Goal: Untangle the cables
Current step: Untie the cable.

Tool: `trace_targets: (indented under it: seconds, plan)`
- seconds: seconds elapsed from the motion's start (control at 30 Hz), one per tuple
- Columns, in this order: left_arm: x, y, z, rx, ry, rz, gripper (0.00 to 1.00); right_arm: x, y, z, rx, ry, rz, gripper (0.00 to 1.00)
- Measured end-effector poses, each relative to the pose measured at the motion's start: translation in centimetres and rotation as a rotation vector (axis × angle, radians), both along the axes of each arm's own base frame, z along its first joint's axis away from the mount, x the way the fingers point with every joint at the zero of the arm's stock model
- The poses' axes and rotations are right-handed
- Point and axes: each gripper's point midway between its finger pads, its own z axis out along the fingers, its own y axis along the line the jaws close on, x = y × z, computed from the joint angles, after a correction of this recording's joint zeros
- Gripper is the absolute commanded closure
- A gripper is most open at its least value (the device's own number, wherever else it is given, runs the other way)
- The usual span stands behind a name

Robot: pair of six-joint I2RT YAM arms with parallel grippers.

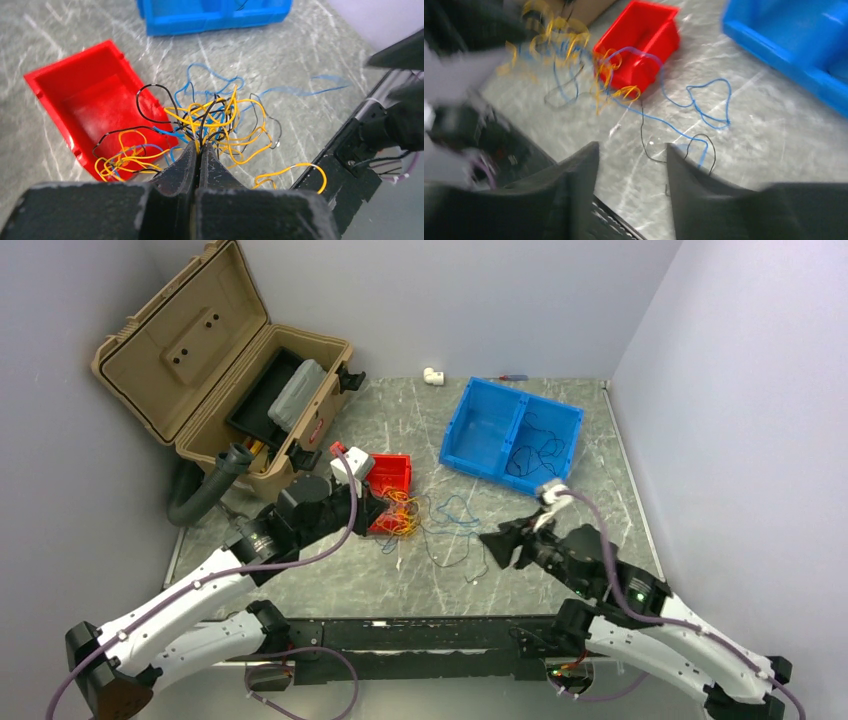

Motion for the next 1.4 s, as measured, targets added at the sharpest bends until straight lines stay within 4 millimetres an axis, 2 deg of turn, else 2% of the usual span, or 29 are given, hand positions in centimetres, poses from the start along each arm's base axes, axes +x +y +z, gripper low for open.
trace_targets:
  seconds: [0.07,0.17,0.3,0.4,0.57,0.7,0.8,0.93,1.23,1.4]
  plan:
    - [-0.3,-0.7,1.3,-0.010,-0.028,-0.052,0.99,-0.7,2.7,-0.8,-0.058,0.009,0.146,0.24]
    - [-0.9,-1.6,3.0,-0.025,-0.064,-0.131,0.96,-0.8,5.0,-2.9,-0.151,0.045,0.247,0.25]
    - [-1.7,-2.6,4.1,-0.033,-0.077,-0.216,0.95,0.2,6.1,-4.0,-0.218,0.039,0.263,0.23]
    - [-2.4,-2.9,3.9,-0.026,-0.069,-0.266,0.95,1.2,6.8,-2.9,-0.201,-0.024,0.262,0.22]
    - [-3.5,-2.6,2.9,0.016,-0.037,-0.314,0.95,4.0,6.5,-1.2,-0.160,-0.086,0.210,0.22]
    - [-3.8,-2.2,2.9,0.041,-0.028,-0.322,0.96,7.6,3.7,-0.4,-0.112,-0.099,0.100,0.23]
    - [-4.0,-2.0,2.9,0.057,-0.023,-0.326,0.97,8.9,2.6,-0.8,-0.095,-0.092,0.082,0.21]
    - [-4.2,-1.7,2.3,0.079,-0.004,-0.328,0.97,9.2,4.0,-2.2,-0.078,-0.064,0.156,0.20]
    - [-4.8,-1.0,2.7,0.074,-0.013,-0.325,0.98,9.4,6.6,-8.0,-0.104,0.060,0.298,0.22]
    - [-4.8,-1.0,2.7,0.075,-0.011,-0.325,0.98,9.0,8.2,-9.2,-0.121,0.066,0.402,0.26]
